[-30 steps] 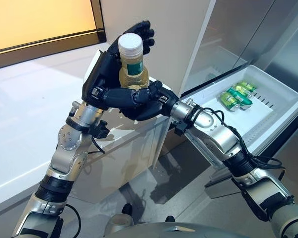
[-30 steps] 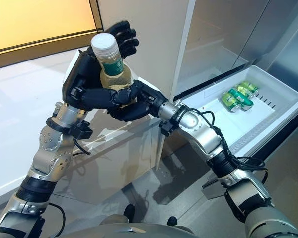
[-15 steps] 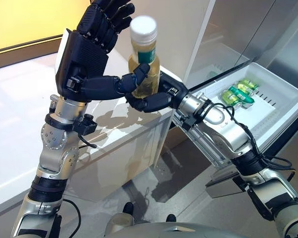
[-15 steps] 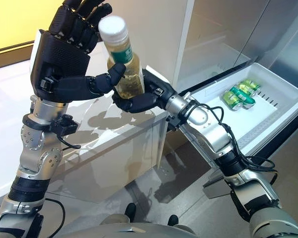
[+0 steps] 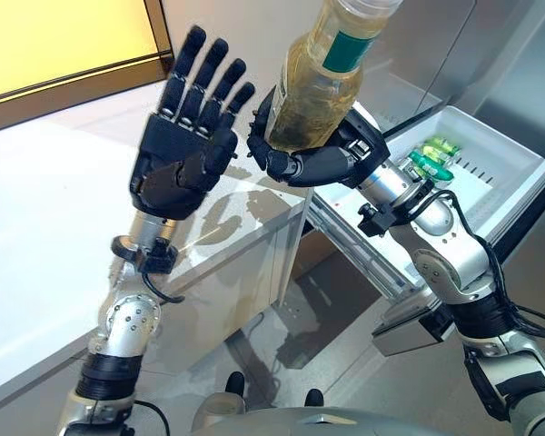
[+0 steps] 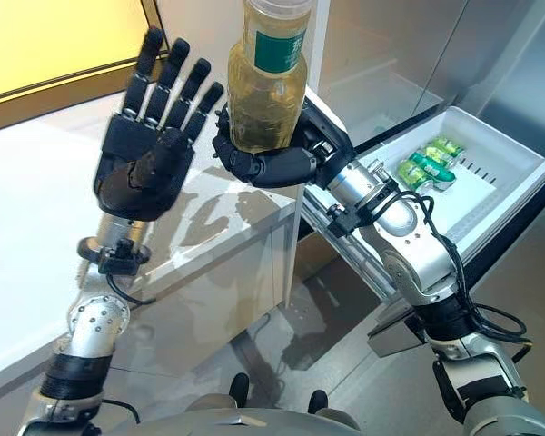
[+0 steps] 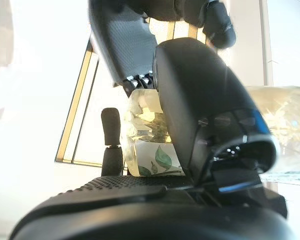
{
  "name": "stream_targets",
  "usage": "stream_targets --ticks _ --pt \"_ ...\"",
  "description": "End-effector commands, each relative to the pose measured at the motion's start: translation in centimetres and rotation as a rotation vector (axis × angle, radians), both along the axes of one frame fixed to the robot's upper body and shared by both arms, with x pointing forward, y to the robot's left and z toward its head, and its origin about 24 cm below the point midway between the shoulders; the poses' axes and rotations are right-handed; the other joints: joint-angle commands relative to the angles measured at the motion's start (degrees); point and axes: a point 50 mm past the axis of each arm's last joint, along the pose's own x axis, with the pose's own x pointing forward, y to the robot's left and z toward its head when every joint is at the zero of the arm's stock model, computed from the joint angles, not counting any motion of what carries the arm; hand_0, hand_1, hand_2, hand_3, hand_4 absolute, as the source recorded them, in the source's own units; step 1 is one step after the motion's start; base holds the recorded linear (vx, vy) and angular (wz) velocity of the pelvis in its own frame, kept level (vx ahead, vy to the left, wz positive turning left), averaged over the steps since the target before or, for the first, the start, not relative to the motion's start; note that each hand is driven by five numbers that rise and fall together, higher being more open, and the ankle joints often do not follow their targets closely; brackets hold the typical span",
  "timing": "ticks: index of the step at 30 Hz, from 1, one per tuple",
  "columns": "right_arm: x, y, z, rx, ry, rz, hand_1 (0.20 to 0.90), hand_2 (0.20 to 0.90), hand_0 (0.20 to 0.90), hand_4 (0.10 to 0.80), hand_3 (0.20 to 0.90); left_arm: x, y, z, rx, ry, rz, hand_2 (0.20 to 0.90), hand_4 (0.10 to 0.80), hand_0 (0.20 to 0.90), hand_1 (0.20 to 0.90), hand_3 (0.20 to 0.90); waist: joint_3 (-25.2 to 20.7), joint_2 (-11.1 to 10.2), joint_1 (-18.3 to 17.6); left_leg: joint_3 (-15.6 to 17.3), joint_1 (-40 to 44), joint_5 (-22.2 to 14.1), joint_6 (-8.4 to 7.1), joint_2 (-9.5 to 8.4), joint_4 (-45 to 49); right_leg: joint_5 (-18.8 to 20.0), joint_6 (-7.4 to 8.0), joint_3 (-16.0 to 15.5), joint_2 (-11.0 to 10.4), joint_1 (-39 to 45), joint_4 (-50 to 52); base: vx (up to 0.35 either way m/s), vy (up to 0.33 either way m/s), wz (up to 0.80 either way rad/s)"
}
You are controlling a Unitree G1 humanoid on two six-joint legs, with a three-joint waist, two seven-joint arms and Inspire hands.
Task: Put drinks into fridge and close the fridge
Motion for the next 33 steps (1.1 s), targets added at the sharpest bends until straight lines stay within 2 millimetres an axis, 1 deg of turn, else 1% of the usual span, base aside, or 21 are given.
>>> stream_targets --ticks 1,2,3,6,9,10,13,17,21,22,23,27,29,30,31,33 --pt "-3.2 -1.8 8.1 0.275 -0.409 0.005 0.300 0.300 0.300 0.100 0.200 -2.0 -4.6 0.0 -0.103 -0.045 -0.472 0.900 0.800 0.900 0.900 0.900 -7.6 0.8 -1.2 2.0 2.3 -8.1 3.03 -4.06 0.1 -1.6 0.27 -0.4 1.9 0.4 0.8 -0.029 -0.004 -0.05" --pt "-3.2 -2.1 8.4 0.275 -0.417 -0.010 0.300 0.300 0.300 0.100 0.200 -2.5 -5.8 -0.9 -0.124 0.013 -0.578 0.900 0.800 0.900 0.900 0.900 -7.4 0.7 -1.6 2.3 2.4 -8.3 3.06 -4.06 0.1 -1.5 0.29 -0.2 1.9 0.4 0.8 0.000 0.000 0.00" --pt "-3.1 -2.4 8.6 0.274 -0.418 -0.014 0.300 0.300 0.300 0.100 0.200 -2.9 -6.5 -1.5 -0.147 0.045 -0.645 0.900 0.800 0.900 0.900 0.900 -7.4 0.6 -1.8 2.4 2.5 -8.4 3.10 -4.08 0.1 -1.5 0.28 -0.1 1.9 0.4 0.8 0.000 0.000 0.00" --pt "-2.9 -2.9 9.1 0.272 -0.421 -0.032 0.300 0.300 0.300 0.100 0.200 -4.2 -7.7 -3.0 -0.284 0.180 -0.849 0.900 0.800 0.900 0.900 0.900 -7.3 0.6 -2.4 2.9 2.6 -8.6 3.08 -4.05 0.1 -1.5 0.44 0.2 1.9 0.3 0.9 -0.005 0.002 -0.02" --pt "-2.7 -3.3 9.3 0.266 -0.425 -0.048 0.300 0.300 0.300 0.100 0.200 -5.1 -8.4 -4.1 -0.283 0.269 -0.944 0.900 0.800 0.900 0.900 0.900 -7.1 0.5 -2.8 3.2 2.6 -8.6 3.15 -3.96 0.1 -1.4 0.39 0.4 1.9 0.1 0.9 -0.011 0.004 -0.03" --pt "-2.7 -3.4 9.3 0.265 -0.425 -0.048 0.300 0.300 0.300 0.100 0.200 -5.2 -8.5 -4.2 -0.283 0.273 -0.952 0.900 0.800 0.900 0.900 0.900 -7.0 0.5 -2.8 3.3 2.6 -8.6 3.14 -3.95 0.1 -1.4 0.40 0.4 1.9 0.1 0.9 -0.015 0.004 -0.03" --pt "-2.8 -4.0 9.3 0.260 -0.426 -0.060 0.300 0.300 0.300 0.100 0.200 -6.3 -8.9 -5.2 -0.340 0.370 -1.048 0.900 0.800 0.900 0.900 0.900 -6.8 0.5 -3.2 3.7 2.6 -8.8 3.13 -3.84 0.1 -1.4 0.54 0.6 2.0 0.0 0.9 -0.020 0.008 -0.04" --pt "-2.9 -4.5 9.2 0.258 -0.419 -0.071 0.300 0.300 0.300 0.100 0.200 -6.4 -8.6 -6.3 -0.361 0.482 -1.031 0.900 0.800 0.900 0.900 0.900 -6.8 0.4 -3.3 4.1 2.3 -8.8 3.14 -3.72 0.1 -1.3 0.53 0.8 2.0 -0.2 0.8 -0.016 0.002 -0.05" --pt "-3.0 -5.1 9.0 0.247 -0.386 -0.065 0.300 0.300 0.300 0.100 0.200 -6.7 -8.0 -8.4 -0.342 0.602 -0.972 0.900 0.800 0.900 0.900 0.900 -6.7 0.3 -3.3 4.6 2.0 -8.7 3.05 -3.57 0.1 -1.3 0.58 0.8 2.1 -0.5 0.7 -0.014 0.007 -0.05" --pt "-3.1 -5.3 8.9 0.242 -0.372 -0.059 0.300 0.300 0.300 0.100 0.200 -6.7 -7.7 -9.2 -0.329 0.639 -0.945 0.900 0.800 0.900 0.900 0.900 -6.7 0.2 -3.3 4.7 1.9 -8.6 3.06 -3.58 0.1 -1.3 0.57 0.7 2.1 -0.5 0.7 0.000 0.000 0.00" --pt "-3.1 -5.4 8.9 0.240 -0.367 -0.056 0.300 0.300 0.300 0.100 0.200 -6.8 -7.7 -9.5 -0.324 0.653 -0.935 0.900 0.800 0.900 0.900 0.900 -6.7 0.2 -3.3 4.7 1.9 -8.6 3.06 -3.58 0.1 -1.2 0.55 0.7 2.1 -0.5 0.6 0.000 0.000 0.00" --pt "-3.4 -6.3 8.3 0.212 -0.287 -0.017 0.300 0.300 0.300 0.100 0.200 -8.0 -6.4 -12.8 -0.273 0.779 -0.860 0.900 0.800 0.900 0.900 0.900 -6.9 0.1 -3.4 5.1 1.2 -8.3 2.88 -3.54 0.1 -1.1 0.68 0.7 2.2 -1.0 0.5 -0.015 0.021 -0.04" --pt "-3.6 -6.6 8.0 0.189 -0.254 -0.011 0.300 0.300 0.300 0.100 0.200 -8.4 -5.9 -14.1 -0.265 0.821 -0.824 0.900 0.800 0.900 0.900 0.900 -6.9 0.1 -3.6 5.3 1.5 -8.9 2.84 -3.43 0.1 -1.5 0.84 0.8 2.2 -0.9 0.5 0.018 0.026 -0.07" --pt "-3.6 -6.6 7.9 0.187 -0.252 -0.010 0.300 0.300 0.300 0.100 0.200 -8.5 -5.8 -14.4 -0.264 0.825 -0.821 0.900 0.800 0.900 0.900 0.900 -6.9 0.1 -3.6 5.3 1.5 -8.8 2.85 -3.43 0.1 -1.5 0.83 0.8 2.2 -0.9 0.5 0.018 0.032 -0.07" --pt "-3.7 -6.8 7.6 0.169 -0.221 -0.001 0.300 0.300 0.300 0.100 0.200 -8.8 -5.3 -15.4 -0.250 0.858 -0.792 0.900 0.800 0.900 0.900 0.900 -6.9 0.0 -3.8 5.5 1.4 -8.8 2.92 -3.46 0.1 -1.5 0.81 1.0 2.2 -1.1 0.6 -0.014 0.030 -0.05" --pt "-3.8 -7.1 7.4 0.155 -0.193 0.001 0.300 0.300 0.300 0.100 0.200 -9.4 -5.0 -16.6 -0.237 0.901 -0.765 0.900 0.800 0.900 0.900 0.900 -7.0 0.0 -4.0 5.6 1.2 -8.8 3.03 -3.54 0.1 -1.5 0.80 1.3 2.3 -1.3 0.7 -0.008 0.018 -0.02"
